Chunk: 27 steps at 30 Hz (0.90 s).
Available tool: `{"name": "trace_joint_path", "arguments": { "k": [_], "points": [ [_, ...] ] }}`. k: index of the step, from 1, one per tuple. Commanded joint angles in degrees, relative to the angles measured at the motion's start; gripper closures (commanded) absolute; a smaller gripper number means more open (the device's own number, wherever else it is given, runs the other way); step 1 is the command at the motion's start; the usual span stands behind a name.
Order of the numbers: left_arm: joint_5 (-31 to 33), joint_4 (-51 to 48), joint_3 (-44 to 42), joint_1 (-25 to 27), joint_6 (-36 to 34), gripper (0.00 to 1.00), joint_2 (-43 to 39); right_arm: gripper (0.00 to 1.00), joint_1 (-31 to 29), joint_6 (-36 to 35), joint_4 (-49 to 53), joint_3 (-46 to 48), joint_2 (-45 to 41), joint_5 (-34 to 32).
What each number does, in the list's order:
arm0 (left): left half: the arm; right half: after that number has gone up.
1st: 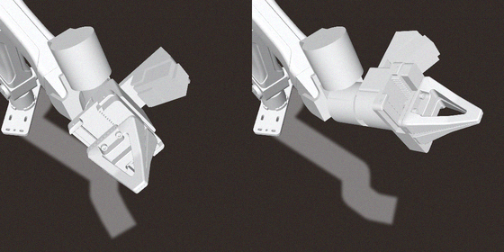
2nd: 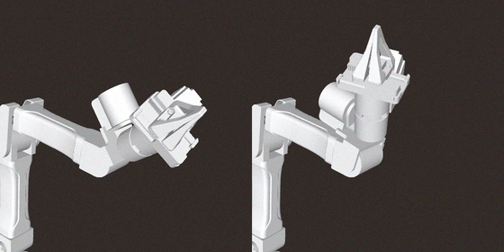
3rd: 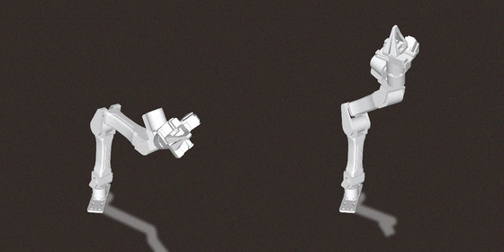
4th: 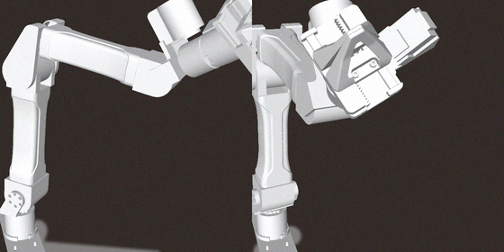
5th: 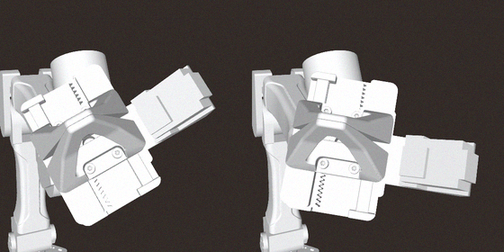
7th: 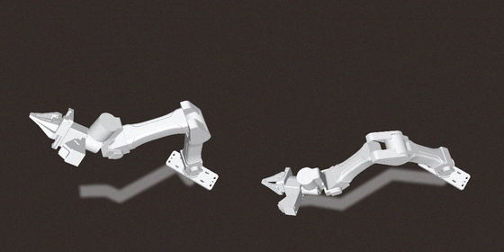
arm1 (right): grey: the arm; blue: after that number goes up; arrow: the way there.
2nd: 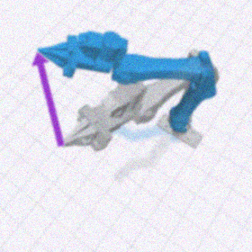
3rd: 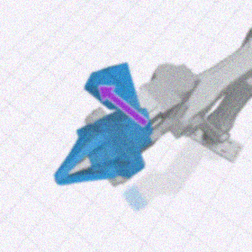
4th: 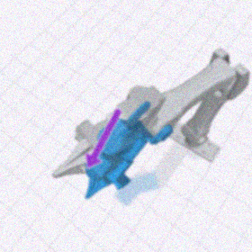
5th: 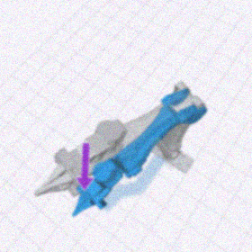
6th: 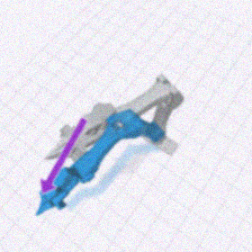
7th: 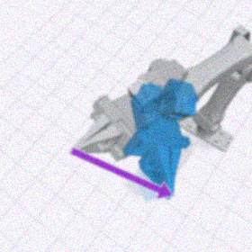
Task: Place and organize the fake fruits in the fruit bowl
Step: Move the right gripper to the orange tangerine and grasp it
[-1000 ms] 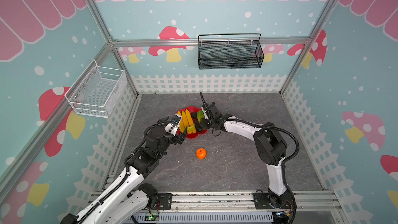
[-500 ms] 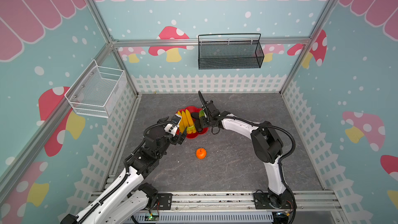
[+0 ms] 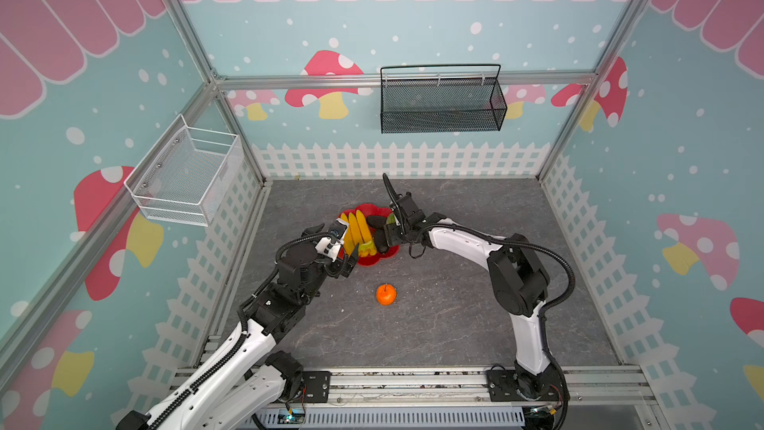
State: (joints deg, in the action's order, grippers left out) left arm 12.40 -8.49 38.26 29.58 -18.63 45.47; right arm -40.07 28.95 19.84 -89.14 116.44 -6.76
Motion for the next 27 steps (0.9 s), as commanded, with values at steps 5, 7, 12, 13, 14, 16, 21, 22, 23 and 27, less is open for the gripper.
{"name": "trace_joint_path", "arguments": {
  "k": [5,7,12,13,14,16,21,22,23,27],
  "points": [
    [0.1,0.1,-0.5,-0.6,-0.5,0.00,-0.6,0.18,-1.4,-1.9,-11.2,19.8,-18.9,0.8],
    [0.1,0.1,-0.5,-0.5,-0.5,0.00,-0.5,0.17,-1.5,-3.4,-13.7,23.9,-22.2,4.2],
    [0.7,-0.4,-0.4,-0.6,-1.0,0.00,-0.6,0.19,-5.8,-5.8,-16.9,33.1,-26.1,12.3],
    [0.8,-0.4,-0.4,-0.5,-1.0,0.00,-0.8,0.19,-7.0,-6.6,-18.0,34.9,-26.0,13.8],
    [0.6,-0.4,-0.5,-0.5,-1.0,0.00,-0.9,0.19,-8.2,-6.8,-18.5,36.0,-25.5,14.2],
    [0.5,-0.5,-0.4,-0.5,-1.0,0.00,-0.9,0.19,-10.5,-7.5,-19.2,37.4,-24.4,12.8],
    [1.0,-0.6,-0.5,-0.5,-1.2,0.00,-1.0,0.18,-13.8,-6.5,-20.8,37.3,-21.1,9.2],
    [1.1,-0.6,-0.6,-0.5,-1.2,0.00,-1.1,0.18,-14.0,-6.3,-20.8,36.9,-20.3,9.2],
    [1.1,-0.6,-0.6,-0.5,-1.2,0.00,-1.0,0.18,-14.1,-6.2,-20.7,36.3,-19.5,8.9],
    [1.1,-0.6,-0.5,-0.5,-1.2,0.00,-0.9,0.18,-14.6,-6.1,-20.2,33.8,-15.5,7.5]
  ]
}}
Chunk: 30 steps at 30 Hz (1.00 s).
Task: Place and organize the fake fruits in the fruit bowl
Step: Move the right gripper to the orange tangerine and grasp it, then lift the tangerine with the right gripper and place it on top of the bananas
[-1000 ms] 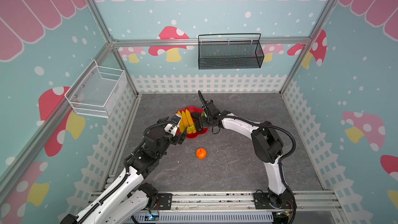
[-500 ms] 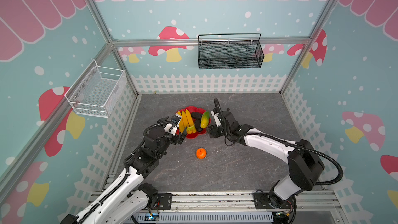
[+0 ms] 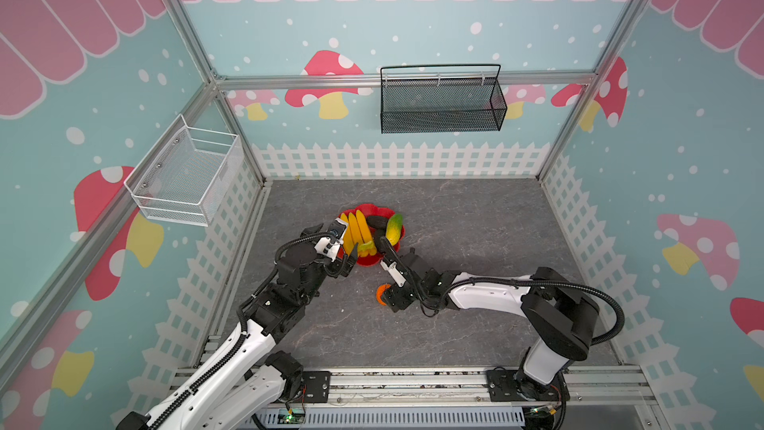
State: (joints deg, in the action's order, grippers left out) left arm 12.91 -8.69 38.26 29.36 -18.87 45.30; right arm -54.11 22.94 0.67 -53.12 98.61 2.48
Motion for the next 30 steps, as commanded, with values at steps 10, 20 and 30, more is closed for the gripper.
{"name": "trace_joint_path", "arguments": {
  "k": [10,20,30],
  "points": [
    [0.4,-1.1,-0.1,-0.4,-0.4,0.00,0.1,0.44,-0.7,0.7,-0.5,-4.0,4.4,-3.2],
    [-7.8,-5.4,2.6,-2.3,3.6,0.00,5.6,0.51,3.2,-4.7,11.9,-18.3,-0.6,-2.3],
    [-15.2,-3.8,2.3,-3.5,4.1,0.00,5.3,0.52,13.2,-10.8,16.5,-42.9,13.0,5.7]
  ]
}}
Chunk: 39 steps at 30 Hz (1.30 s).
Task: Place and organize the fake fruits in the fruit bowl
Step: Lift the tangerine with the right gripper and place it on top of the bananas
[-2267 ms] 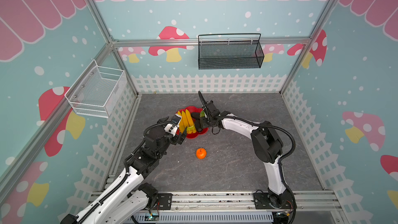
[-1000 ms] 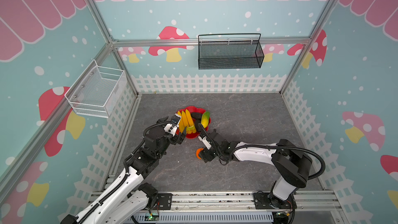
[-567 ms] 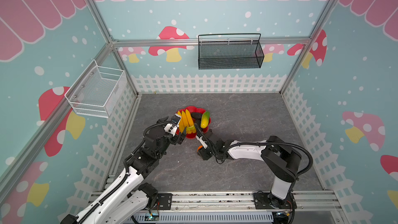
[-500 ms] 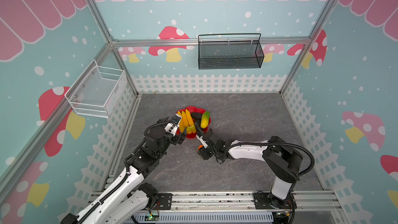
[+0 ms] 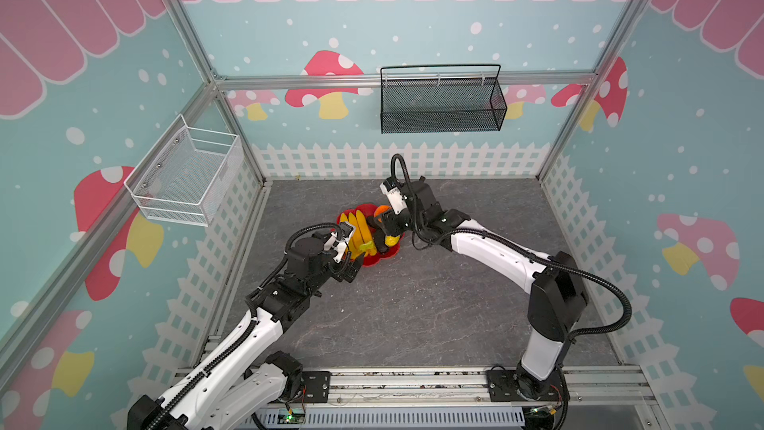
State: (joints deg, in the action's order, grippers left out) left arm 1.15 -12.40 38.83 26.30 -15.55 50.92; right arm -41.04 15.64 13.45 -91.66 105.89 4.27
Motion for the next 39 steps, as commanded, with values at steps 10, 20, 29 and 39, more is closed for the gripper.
{"name": "trace_joint_path", "arguments": {
  "k": [10,20,29,39],
  "points": [
    [2.0,1.9,0.5,-1.0,0.6,0.00,-1.7,0.50,0.9,-7.7,12.8,-33.6,31.1,10.3],
    [3.1,2.0,0.4,-1.1,0.6,0.00,-1.7,0.49,0.8,-8.6,14.6,-32.9,33.6,8.3],
    [3.4,2.0,0.4,-1.3,0.5,0.00,-1.4,0.34,0.9,-10.1,16.1,-31.8,33.1,7.5],
    [3.7,2.3,0.2,-1.4,0.4,0.00,-2.1,0.17,1.1,-8.1,15.3,-34.3,28.1,4.8]
  ]
}}
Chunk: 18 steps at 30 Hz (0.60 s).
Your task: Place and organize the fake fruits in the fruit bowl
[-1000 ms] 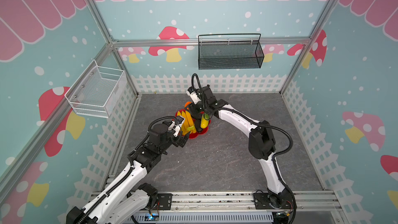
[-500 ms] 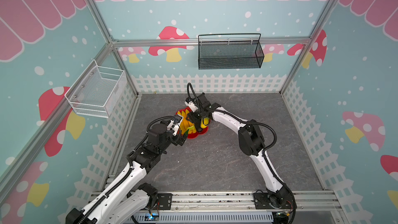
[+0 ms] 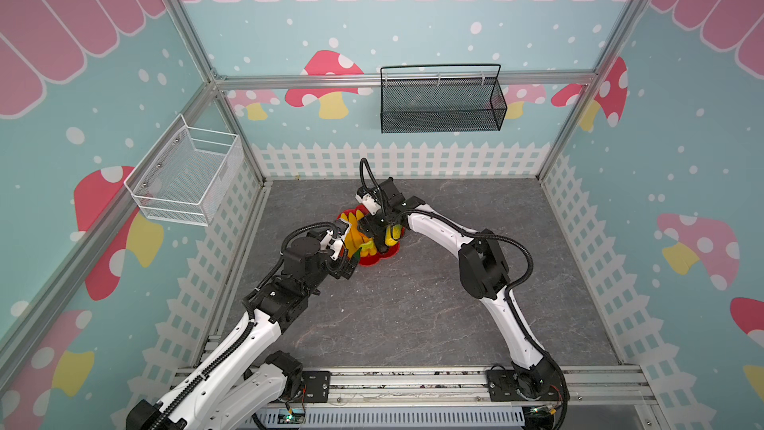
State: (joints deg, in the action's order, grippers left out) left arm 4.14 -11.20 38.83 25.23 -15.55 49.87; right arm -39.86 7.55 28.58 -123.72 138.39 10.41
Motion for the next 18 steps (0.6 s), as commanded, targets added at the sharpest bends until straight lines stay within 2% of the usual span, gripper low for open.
{"name": "trace_joint_path", "arguments": {
  "k": [1,4,6,10,12,13,14,16,18],
  "points": [
    [0.6,1.2,0.2,-0.3,0.4,0.00,-1.1,0.15,0.0,0.2,0.0,-2.2,-5.2,-1.9],
    [1.2,0.8,0.8,-0.3,1.4,0.00,-1.7,0.14,0.3,1.6,-0.5,-0.3,-9.2,-5.7],
    [2.2,1.1,1.1,-0.3,6.0,0.00,-2.4,0.13,0.8,3.2,-3.1,5.8,-14.5,-8.4],
    [7.0,4.2,-2.9,-0.2,24.2,0.00,-2.8,0.11,4.6,9.5,-14.7,30.2,-32.6,-10.7],
    [10.9,8.8,-7.3,0.2,29.3,0.00,-3.6,0.08,8.0,12.9,-20.3,44.0,-42.6,-13.0],
    [16.5,11.6,-10.1,0.8,29.1,0.00,-4.2,0.01,10.4,15.2,-22.4,51.2,-47.8,-15.2],
    [21.0,14.4,-12.2,1.1,27.2,0.00,-4.6,0.00,13.1,17.0,-24.3,57.4,-52.2,-16.4],
    [31.8,18.5,-15.0,1.0,18.8,0.00,-4.2,0.02,21.8,19.7,-27.8,69.6,-61.6,-15.6],
    [38.1,22.8,-17.2,-0.5,12.0,0.00,-2.4,0.02,29.4,18.7,-30.0,77.8,-67.9,-18.7]
  ]
}}
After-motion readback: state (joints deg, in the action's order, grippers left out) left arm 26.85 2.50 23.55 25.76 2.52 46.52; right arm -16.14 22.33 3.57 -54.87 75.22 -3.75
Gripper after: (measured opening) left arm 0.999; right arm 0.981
